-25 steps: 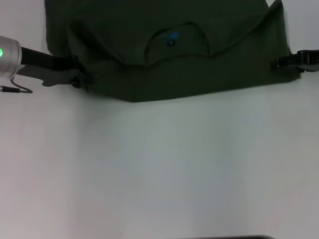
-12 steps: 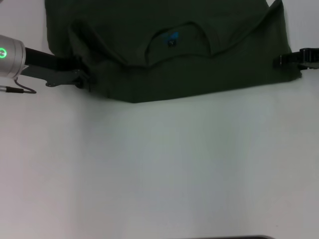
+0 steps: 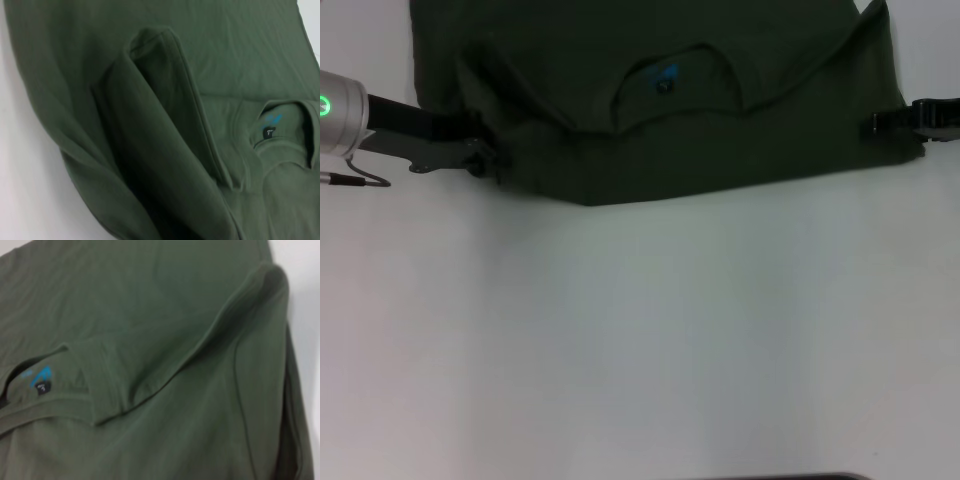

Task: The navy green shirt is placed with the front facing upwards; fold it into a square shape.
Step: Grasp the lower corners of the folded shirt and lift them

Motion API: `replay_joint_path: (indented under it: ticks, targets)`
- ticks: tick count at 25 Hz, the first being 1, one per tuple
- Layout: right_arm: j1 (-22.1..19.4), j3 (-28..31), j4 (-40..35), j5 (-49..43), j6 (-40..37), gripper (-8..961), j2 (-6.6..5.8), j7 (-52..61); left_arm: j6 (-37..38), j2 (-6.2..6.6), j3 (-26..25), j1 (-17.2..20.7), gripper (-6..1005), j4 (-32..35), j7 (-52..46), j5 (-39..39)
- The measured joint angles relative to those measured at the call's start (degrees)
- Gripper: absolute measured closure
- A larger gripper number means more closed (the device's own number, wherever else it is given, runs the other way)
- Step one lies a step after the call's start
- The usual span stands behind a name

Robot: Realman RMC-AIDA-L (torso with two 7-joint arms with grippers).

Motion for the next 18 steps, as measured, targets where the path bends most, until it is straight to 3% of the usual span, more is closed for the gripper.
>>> replay_joint_path:
  ticks: [18]
  targets:
    - [-0.27, 1.2, 0.02, 0.18, -3.06, 109, -1.11, 2.37, 0.12, -0.05, 0.0, -0.18, 959, -0.01, 0.0, -0.44]
